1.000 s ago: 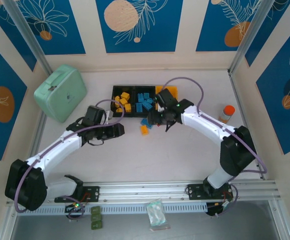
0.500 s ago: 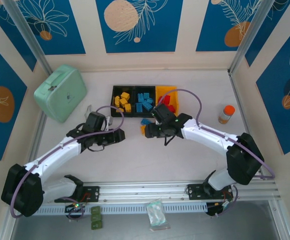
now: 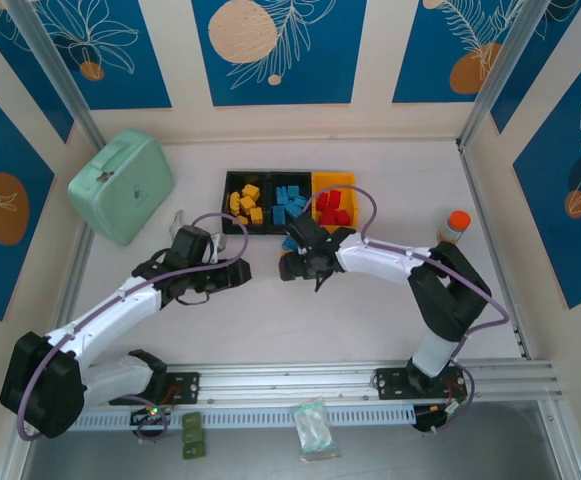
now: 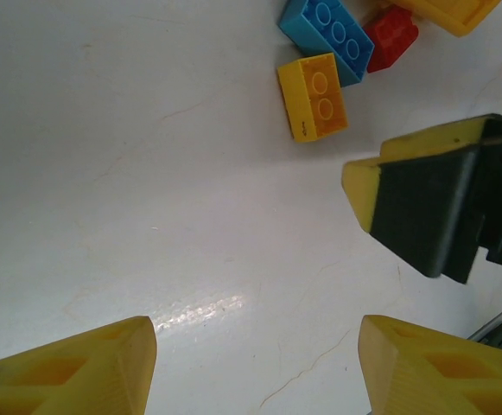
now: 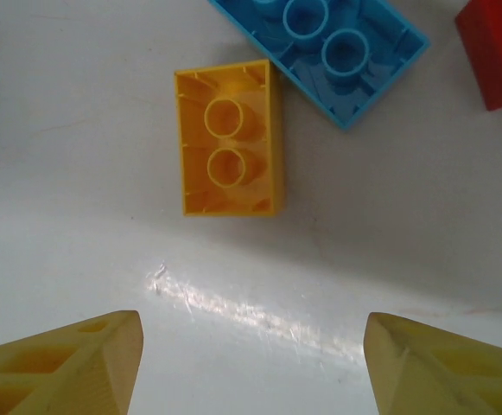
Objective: Sort the legos into containers by color
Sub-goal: Pick up the lego from the center of the table.
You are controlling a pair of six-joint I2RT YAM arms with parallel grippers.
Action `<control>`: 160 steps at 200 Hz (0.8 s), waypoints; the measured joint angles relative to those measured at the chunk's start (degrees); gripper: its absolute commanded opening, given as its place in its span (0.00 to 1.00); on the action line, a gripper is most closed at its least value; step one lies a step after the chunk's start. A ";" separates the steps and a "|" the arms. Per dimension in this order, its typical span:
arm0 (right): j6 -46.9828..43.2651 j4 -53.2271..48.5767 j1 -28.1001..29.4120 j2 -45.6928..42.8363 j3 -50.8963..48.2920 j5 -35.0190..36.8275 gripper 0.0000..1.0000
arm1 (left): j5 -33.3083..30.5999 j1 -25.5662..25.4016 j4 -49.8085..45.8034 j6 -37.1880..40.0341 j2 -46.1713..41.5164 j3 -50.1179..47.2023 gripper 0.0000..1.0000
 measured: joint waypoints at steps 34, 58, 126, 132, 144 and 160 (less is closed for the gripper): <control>-0.66 0.28 -0.02 5.16 4.96 1.20 0.66 | -0.02 0.00 -0.11 0.02 0.00 -0.09 0.63; -1.09 0.15 -0.02 8.90 7.96 2.16 0.58 | -0.04 0.00 -0.11 0.02 0.00 -0.11 0.63; -1.64 -1.51 0.72 12.15 9.97 4.07 0.33 | -0.52 0.00 -0.13 0.04 0.00 -0.15 0.63; -1.64 -1.75 1.03 11.98 9.94 4.20 0.33 | -0.63 0.00 -0.13 0.04 0.00 -0.15 0.63; -1.62 -2.38 1.73 11.28 9.70 4.20 0.33 | -0.72 0.00 -0.11 0.04 0.00 -0.22 0.63; -1.57 -3.41 2.80 8.94 8.68 4.22 0.33 | -0.94 0.00 -0.13 0.04 0.00 -0.31 0.63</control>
